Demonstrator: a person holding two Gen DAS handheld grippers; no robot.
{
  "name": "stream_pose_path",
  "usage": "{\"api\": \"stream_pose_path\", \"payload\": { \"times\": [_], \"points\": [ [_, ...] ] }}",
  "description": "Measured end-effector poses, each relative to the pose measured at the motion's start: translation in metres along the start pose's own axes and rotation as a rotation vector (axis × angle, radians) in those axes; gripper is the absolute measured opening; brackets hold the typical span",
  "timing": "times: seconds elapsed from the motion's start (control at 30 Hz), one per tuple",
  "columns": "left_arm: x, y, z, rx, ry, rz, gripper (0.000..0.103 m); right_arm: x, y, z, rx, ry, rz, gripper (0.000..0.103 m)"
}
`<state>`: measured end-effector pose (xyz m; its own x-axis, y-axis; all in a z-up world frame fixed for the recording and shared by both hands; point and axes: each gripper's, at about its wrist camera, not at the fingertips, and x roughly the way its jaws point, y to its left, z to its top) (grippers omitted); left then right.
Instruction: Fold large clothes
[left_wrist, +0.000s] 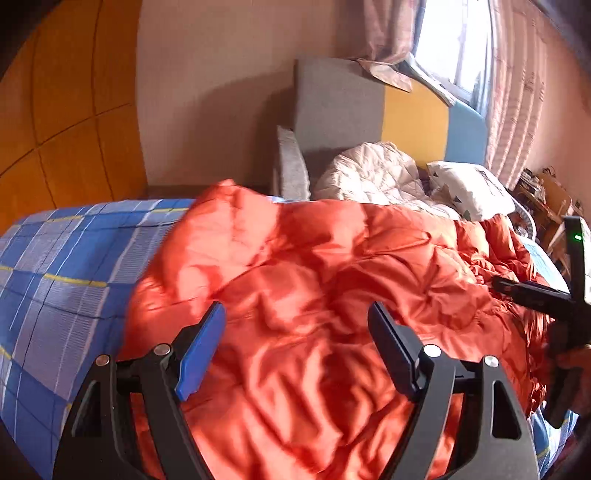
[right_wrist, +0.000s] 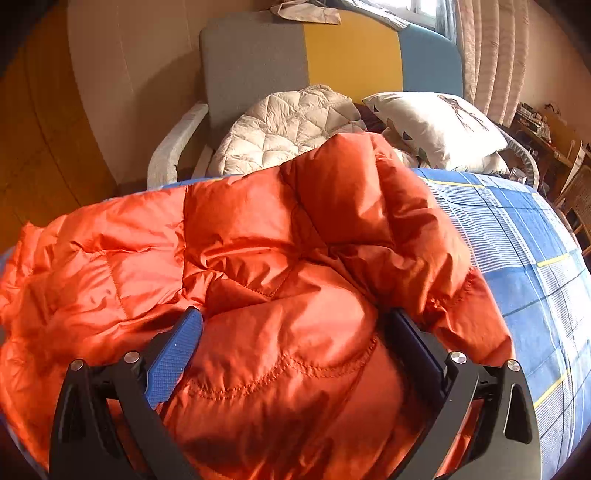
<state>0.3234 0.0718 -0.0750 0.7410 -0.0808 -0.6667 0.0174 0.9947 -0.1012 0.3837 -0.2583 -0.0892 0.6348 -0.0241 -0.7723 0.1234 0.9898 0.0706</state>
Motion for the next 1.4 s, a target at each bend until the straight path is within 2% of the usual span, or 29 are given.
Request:
{"api": "stream_pose_path", "payload": {
  "times": [0.17,0.33,0.4,0.47,0.6,0.77,0.83,0.93,1.07,1.13,1.2,1.33,1.4],
  "points": [
    [0.011,0.038,-0.015,-0.056,0.054,0.033,0.077,-0.026,-0.028,-0.006,0.071,0.001,0.024,0.100],
    [0.020,0.044,-0.025,-0.040,0.064,0.032,0.077,-0.041,-0.051,-0.017,0.092,0.006,-0.030,0.100],
    [0.017,0.044,-0.023,-0.037,0.055,0.035,0.075,-0.051,-0.059,-0.019,0.096,-0.013,-0.057,0.100],
    [0.008,0.040,-0.017,-0.045,0.025,0.013,0.075,-0.061,-0.062,-0.016,0.100,-0.031,-0.038,0.100],
    [-0.009,0.032,0.006,-0.037,-0.035,-0.009,0.075,-0.064,-0.040,0.004,0.049,-0.075,-0.008,0.100],
    [0.008,0.014,0.039,0.003,-0.033,-0.001,0.075,-0.041,0.004,0.040,0.013,-0.094,0.034,0.100],
    [0.025,0.008,0.050,0.037,-0.031,0.041,0.075,-0.025,0.023,0.052,-0.016,-0.092,0.048,0.100],
    [0.057,0.011,0.056,0.022,0.016,0.065,0.075,0.003,0.043,0.059,-0.076,-0.074,0.015,0.100],
    [0.097,0.033,0.048,-0.047,0.104,0.087,0.077,0.048,0.045,0.051,-0.098,-0.002,-0.023,0.100],
    [0.108,0.046,0.040,-0.121,0.120,0.036,0.079,0.063,0.037,0.046,-0.063,0.013,0.014,0.100],
    [0.112,0.050,0.036,-0.154,0.115,0.017,0.080,0.069,0.039,0.044,-0.065,-0.005,0.018,0.100],
    [0.116,0.047,0.032,-0.148,0.126,0.031,0.080,0.073,0.041,0.045,-0.071,0.018,0.010,0.100],
    [0.111,0.043,0.031,-0.116,0.124,0.058,0.080,0.066,0.040,0.047,-0.087,0.058,0.001,0.100]
  ]
}}
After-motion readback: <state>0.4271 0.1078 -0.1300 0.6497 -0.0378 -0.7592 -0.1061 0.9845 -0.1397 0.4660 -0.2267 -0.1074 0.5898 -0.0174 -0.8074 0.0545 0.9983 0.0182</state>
